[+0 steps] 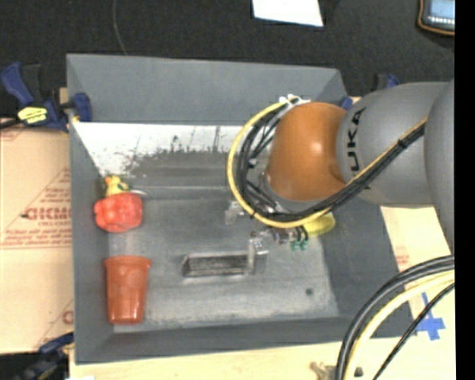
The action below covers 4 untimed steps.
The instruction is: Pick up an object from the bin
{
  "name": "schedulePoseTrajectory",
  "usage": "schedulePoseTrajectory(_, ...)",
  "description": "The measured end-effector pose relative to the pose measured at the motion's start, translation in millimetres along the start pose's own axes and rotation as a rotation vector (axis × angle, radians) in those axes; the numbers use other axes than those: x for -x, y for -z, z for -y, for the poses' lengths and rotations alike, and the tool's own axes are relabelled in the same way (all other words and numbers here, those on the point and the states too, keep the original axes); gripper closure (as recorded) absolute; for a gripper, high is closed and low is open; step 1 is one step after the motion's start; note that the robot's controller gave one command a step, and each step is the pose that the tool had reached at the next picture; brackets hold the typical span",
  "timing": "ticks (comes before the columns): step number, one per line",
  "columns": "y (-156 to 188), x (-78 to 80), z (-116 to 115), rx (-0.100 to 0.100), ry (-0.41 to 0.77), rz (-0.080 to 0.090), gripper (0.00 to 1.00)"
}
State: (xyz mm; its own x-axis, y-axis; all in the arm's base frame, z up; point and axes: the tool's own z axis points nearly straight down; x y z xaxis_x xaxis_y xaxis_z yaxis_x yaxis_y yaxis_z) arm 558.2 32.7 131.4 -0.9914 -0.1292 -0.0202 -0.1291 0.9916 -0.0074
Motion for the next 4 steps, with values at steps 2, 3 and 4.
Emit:
schedulePoseTrajectory(2, -47, 15.1, -31, -0.003, 0.275, 0.009, 0.0)
schedulePoseTrajectory(3, -50, -66.9, -52, -0.003, -0.125, 0.006, 1.0)
schedulePoseTrajectory(4, -50, -66.9, -52, -0.003, -0.125, 0.006, 1.0)
